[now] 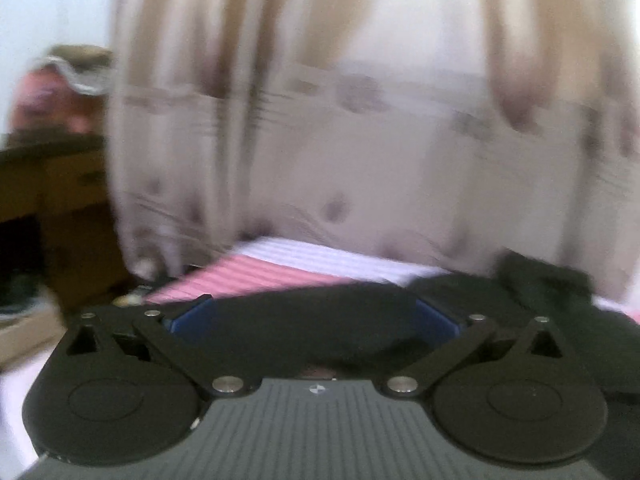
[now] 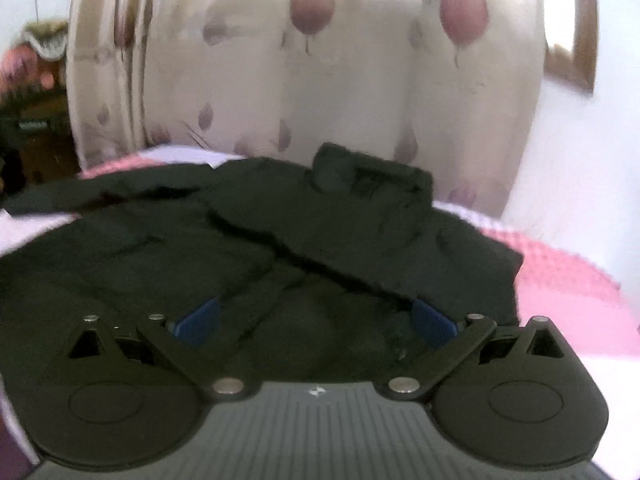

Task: Fold large clothes

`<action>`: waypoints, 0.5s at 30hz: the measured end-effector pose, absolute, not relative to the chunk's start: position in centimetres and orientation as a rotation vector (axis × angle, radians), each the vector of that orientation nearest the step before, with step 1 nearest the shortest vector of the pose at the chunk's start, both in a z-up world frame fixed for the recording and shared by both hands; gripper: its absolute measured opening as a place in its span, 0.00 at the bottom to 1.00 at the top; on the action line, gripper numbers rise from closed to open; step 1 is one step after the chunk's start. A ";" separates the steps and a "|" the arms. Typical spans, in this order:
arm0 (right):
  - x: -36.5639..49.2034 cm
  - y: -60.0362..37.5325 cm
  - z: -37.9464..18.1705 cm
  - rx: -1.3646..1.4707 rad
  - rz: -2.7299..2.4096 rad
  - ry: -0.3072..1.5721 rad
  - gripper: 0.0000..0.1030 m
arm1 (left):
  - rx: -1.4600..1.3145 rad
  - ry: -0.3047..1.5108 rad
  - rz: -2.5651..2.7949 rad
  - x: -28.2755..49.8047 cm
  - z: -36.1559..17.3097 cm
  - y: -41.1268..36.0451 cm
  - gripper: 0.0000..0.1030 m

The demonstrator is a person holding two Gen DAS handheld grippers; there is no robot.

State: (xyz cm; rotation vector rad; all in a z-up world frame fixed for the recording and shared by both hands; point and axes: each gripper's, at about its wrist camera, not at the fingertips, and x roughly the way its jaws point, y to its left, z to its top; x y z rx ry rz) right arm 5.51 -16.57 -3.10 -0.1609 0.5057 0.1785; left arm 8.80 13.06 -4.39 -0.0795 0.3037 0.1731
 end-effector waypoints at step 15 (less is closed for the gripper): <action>13.5 -12.1 -6.1 -0.418 0.136 0.617 1.00 | -0.159 0.407 0.132 11.4 -11.2 11.6 1.00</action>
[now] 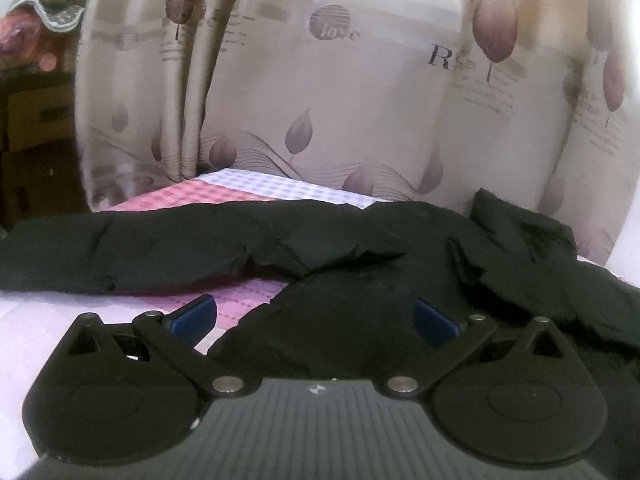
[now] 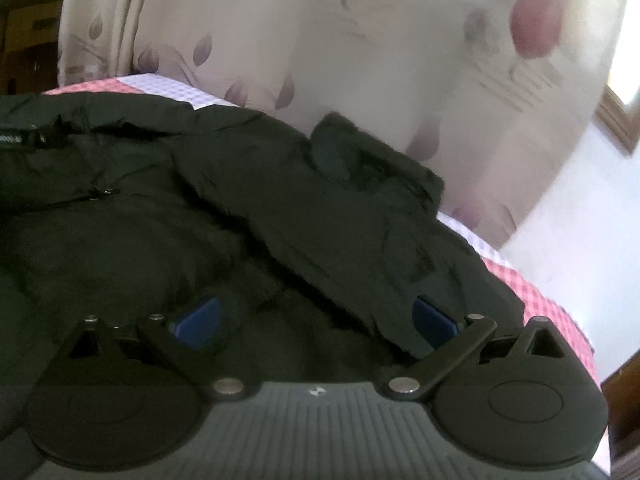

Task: Fold large clothes

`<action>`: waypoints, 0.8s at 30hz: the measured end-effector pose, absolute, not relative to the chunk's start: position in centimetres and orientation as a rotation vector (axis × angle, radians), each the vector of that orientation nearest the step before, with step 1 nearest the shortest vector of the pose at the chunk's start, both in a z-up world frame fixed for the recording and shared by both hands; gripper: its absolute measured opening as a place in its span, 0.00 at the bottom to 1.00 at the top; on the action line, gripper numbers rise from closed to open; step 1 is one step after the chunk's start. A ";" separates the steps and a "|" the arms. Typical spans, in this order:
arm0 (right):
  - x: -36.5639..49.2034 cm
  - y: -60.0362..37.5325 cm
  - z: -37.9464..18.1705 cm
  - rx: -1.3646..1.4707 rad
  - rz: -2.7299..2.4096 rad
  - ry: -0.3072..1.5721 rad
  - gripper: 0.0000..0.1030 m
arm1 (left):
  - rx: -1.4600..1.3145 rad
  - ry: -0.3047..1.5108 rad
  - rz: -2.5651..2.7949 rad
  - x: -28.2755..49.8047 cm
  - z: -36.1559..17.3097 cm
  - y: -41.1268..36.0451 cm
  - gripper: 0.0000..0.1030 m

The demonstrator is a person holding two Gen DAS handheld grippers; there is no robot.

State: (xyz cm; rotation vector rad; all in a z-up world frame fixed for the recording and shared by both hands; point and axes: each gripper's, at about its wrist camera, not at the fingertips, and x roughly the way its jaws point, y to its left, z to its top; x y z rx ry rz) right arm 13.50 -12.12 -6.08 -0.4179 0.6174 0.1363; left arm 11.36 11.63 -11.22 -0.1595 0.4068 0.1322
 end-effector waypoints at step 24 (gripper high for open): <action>23.0 -5.9 -8.8 -0.479 0.329 0.574 0.95 | -0.313 0.420 0.145 11.1 -11.7 14.2 1.00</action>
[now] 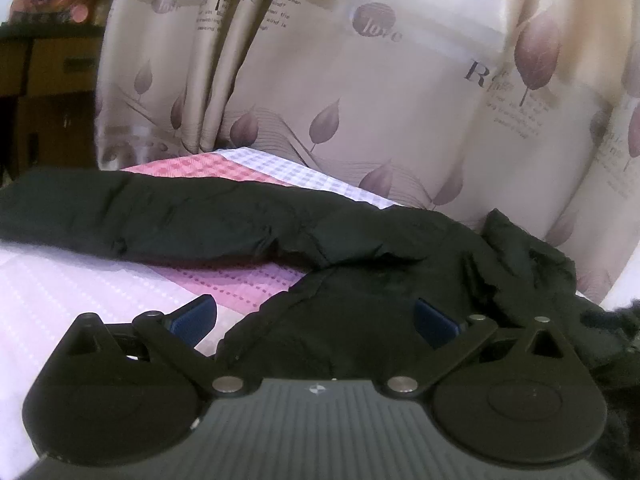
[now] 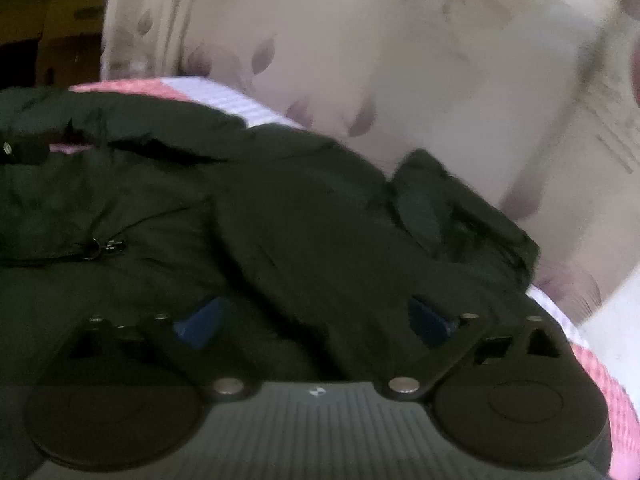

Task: Fold large clothes

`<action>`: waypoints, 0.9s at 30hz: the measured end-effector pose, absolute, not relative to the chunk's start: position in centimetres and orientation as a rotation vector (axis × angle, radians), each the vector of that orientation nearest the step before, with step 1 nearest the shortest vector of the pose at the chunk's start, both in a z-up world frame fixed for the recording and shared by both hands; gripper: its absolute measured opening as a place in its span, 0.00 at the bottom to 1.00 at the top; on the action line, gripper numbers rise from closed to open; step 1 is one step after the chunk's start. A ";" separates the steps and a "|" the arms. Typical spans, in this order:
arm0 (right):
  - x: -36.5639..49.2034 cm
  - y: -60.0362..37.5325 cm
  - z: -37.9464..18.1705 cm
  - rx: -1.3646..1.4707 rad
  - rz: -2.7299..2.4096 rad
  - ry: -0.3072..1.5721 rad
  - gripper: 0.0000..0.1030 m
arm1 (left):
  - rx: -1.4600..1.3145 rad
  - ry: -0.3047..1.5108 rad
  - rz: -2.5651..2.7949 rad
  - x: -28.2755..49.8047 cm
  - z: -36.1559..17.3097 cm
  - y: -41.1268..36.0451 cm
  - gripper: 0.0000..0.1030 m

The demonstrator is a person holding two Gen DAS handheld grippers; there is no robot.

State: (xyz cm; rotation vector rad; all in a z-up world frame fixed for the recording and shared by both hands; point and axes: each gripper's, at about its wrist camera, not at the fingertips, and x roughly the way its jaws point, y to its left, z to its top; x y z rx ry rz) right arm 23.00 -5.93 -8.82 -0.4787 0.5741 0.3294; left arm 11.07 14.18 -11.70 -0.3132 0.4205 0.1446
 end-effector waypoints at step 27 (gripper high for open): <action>16.9 -40.4 3.9 -0.374 -0.377 0.436 0.09 | -0.385 0.522 0.175 12.1 -12.5 15.5 1.00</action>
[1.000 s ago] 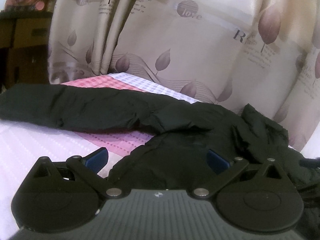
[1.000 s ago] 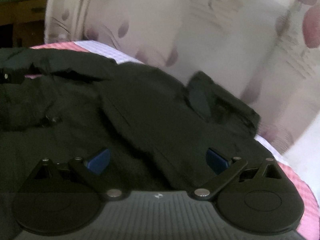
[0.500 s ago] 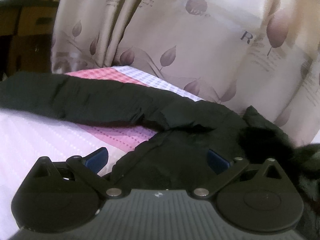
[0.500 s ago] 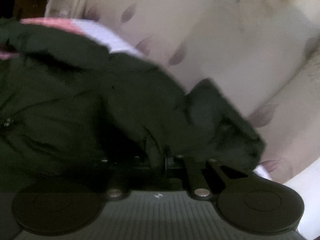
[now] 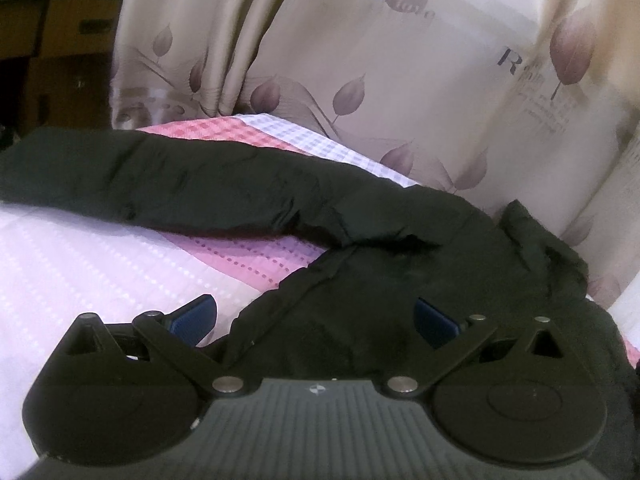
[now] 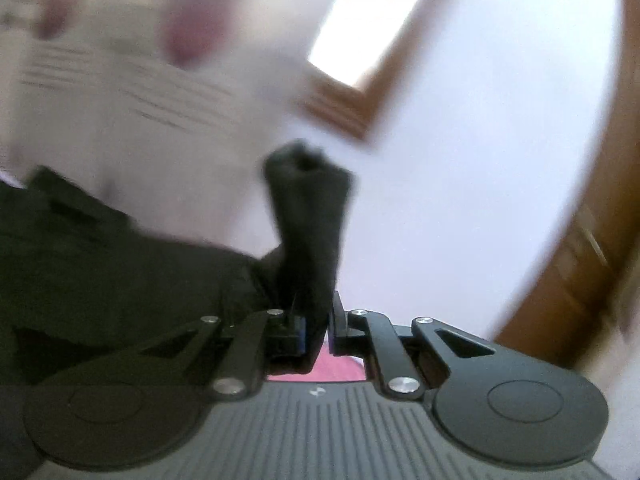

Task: Fold large clothes

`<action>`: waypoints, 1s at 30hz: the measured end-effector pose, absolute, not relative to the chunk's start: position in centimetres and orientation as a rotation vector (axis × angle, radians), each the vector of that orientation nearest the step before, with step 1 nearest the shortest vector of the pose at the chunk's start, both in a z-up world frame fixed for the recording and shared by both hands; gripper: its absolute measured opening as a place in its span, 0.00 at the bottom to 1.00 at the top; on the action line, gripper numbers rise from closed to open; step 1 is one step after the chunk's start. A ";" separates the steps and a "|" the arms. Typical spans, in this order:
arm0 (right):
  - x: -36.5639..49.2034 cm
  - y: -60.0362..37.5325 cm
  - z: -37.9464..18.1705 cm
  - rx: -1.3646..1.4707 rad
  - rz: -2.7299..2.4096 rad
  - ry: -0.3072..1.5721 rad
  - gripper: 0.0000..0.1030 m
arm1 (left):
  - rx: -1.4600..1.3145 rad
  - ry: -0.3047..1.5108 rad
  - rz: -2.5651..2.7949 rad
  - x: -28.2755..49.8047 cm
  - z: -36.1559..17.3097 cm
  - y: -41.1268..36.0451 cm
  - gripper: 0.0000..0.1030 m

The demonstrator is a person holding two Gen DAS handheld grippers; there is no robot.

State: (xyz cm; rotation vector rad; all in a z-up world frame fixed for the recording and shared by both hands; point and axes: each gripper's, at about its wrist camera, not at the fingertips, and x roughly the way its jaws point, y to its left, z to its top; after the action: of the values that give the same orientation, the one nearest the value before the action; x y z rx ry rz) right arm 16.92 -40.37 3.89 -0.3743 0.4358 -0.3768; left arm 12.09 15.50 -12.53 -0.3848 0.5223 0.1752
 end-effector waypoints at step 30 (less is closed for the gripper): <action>-4.7 -49.8 -8.3 0.575 -0.152 0.492 0.69 | -0.306 0.654 0.141 11.4 -10.8 16.5 1.00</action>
State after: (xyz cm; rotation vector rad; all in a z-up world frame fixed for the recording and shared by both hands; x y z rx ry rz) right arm -4.67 -49.84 -8.31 0.5753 0.4924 -0.1516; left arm 11.40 16.50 -10.84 -0.3059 0.6544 0.1413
